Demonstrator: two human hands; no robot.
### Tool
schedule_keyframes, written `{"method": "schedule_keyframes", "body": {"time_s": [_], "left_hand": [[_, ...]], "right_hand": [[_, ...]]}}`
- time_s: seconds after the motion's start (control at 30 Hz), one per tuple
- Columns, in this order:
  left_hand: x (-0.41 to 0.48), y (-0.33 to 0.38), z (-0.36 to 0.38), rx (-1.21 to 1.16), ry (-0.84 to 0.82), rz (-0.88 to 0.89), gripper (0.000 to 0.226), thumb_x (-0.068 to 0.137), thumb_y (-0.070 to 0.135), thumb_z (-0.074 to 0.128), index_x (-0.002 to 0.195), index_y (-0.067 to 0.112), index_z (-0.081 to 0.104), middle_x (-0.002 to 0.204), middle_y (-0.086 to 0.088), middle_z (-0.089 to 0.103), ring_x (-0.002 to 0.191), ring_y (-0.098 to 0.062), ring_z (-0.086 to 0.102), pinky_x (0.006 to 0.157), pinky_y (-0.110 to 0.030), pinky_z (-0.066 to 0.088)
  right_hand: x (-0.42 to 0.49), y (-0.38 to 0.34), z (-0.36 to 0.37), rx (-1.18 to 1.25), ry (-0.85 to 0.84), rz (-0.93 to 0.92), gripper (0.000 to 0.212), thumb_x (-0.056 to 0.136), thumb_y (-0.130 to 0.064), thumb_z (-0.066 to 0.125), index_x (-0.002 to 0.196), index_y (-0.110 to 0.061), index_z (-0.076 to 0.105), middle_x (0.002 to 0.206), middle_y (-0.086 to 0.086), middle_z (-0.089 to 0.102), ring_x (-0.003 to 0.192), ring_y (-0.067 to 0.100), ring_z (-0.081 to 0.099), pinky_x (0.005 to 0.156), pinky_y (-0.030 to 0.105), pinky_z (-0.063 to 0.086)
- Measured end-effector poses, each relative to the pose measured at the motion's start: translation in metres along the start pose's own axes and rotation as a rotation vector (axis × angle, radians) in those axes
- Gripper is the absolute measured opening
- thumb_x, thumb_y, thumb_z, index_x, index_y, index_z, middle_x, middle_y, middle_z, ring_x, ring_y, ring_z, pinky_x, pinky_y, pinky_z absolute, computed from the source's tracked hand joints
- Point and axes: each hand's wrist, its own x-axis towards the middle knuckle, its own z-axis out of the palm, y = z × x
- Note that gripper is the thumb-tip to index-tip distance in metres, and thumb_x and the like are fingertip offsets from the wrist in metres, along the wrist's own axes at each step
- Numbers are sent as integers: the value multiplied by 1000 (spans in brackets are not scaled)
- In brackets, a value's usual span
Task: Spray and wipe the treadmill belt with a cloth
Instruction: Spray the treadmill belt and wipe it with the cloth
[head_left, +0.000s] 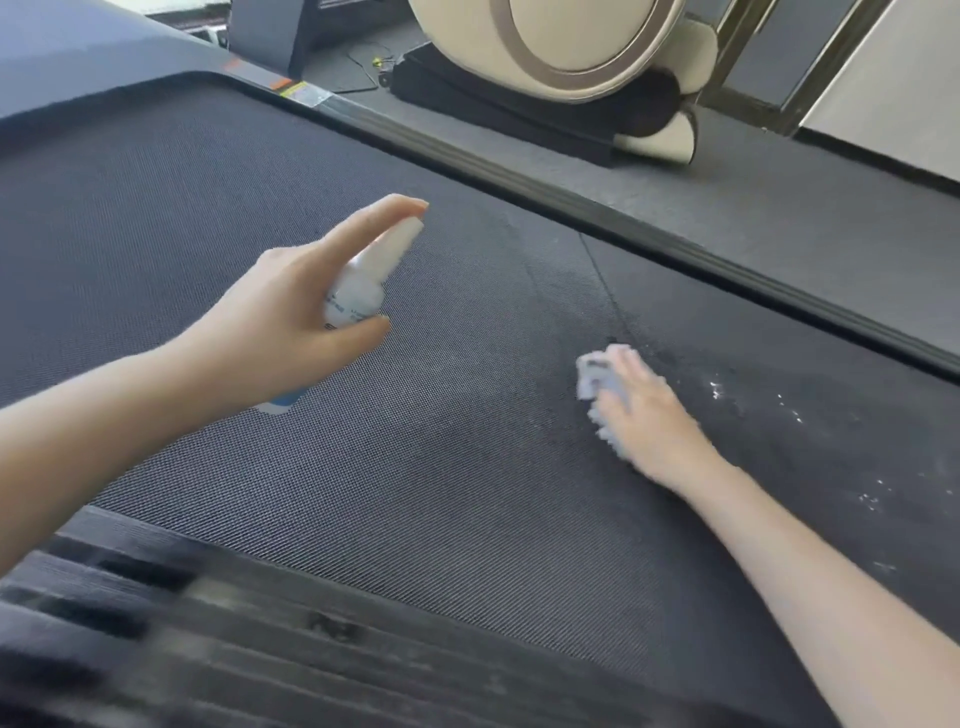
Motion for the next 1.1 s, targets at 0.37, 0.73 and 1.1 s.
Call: {"method": "schedule_keyframes", "body": {"time_s": [0.37,0.73,1.1], "left_hand": [[12,8,6,-1,-14,18,73,73,27,58,139,45,33,66,8,60,62,-1,58,62,-23,49],[49,13,36,-48,-36,40,74,73,26,58,139,49,32,69,5,61,64,-7,57,61,-13,45],[83,8,61,46,-87,103,78,79,9,70,141,41,35,67,10,62,66,5,54,64,-3,38]], "right_hand": [[-33,-9,-20,98,-63,-80,34,100,-26,39,134,-29,36,145,-13,34,116,-5,43,89,15,31],[6,-70,15,-23,-198,-572,53,102,-28,33,150,-28,11,158,-14,0,142,-3,-14,117,26,-11],[137,84,-27,-72,13,299,61,97,-43,16,152,-21,5,160,-2,-1,147,19,3,119,44,0]]}}
